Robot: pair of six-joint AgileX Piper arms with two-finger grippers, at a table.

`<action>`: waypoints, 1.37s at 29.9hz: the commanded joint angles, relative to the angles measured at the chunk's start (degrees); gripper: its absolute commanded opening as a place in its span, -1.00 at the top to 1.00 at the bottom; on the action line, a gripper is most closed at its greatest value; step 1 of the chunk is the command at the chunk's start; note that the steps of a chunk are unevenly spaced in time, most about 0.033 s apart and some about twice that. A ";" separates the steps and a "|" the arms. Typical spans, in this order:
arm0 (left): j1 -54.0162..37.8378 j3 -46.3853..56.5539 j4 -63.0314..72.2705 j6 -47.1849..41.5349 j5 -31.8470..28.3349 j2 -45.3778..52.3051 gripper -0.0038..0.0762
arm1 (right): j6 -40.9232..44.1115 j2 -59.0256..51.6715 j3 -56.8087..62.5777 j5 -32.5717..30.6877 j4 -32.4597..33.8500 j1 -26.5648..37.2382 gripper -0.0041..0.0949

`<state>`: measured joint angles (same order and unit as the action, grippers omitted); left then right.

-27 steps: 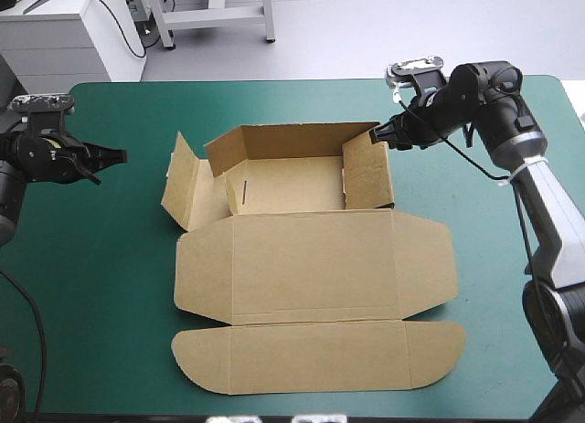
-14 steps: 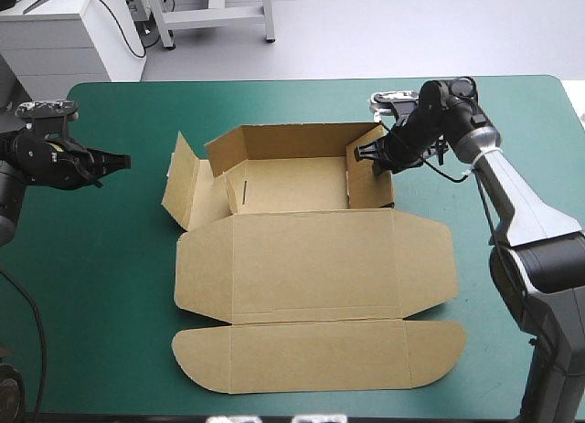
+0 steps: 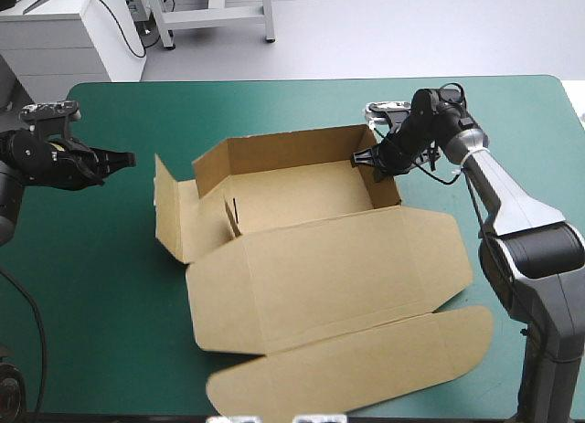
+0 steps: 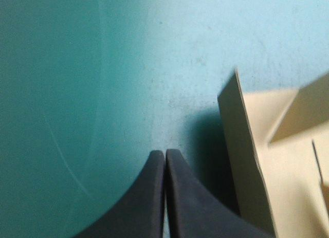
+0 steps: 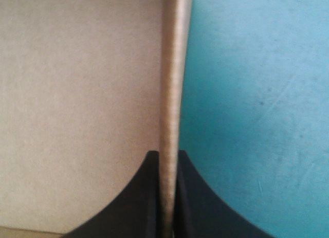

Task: Fold the box

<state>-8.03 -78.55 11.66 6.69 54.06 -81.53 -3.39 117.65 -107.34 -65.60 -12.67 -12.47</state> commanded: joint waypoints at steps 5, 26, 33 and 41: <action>-12.17 -1.84 23.14 4.81 -1.88 1.92 0.92 | -3.42 -6.92 -1.51 -1.32 -3.03 1.90 0.96; -16.81 -1.84 63.00 22.17 13.46 -2.02 0.92 | -7.50 -24.46 -1.32 -1.68 -17.79 10.93 0.96; -10.85 -1.84 67.66 23.82 16.88 -1.82 0.92 | -8.63 -24.84 -1.32 3.67 -26.64 10.82 0.96; -9.93 -1.84 71.49 25.91 19.58 -0.16 0.92 | -8.90 -24.47 -1.32 8.33 -24.16 8.30 0.95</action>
<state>-18.24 -78.62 77.49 31.93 69.79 -84.98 -12.35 95.91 -107.18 -61.86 -35.29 -2.74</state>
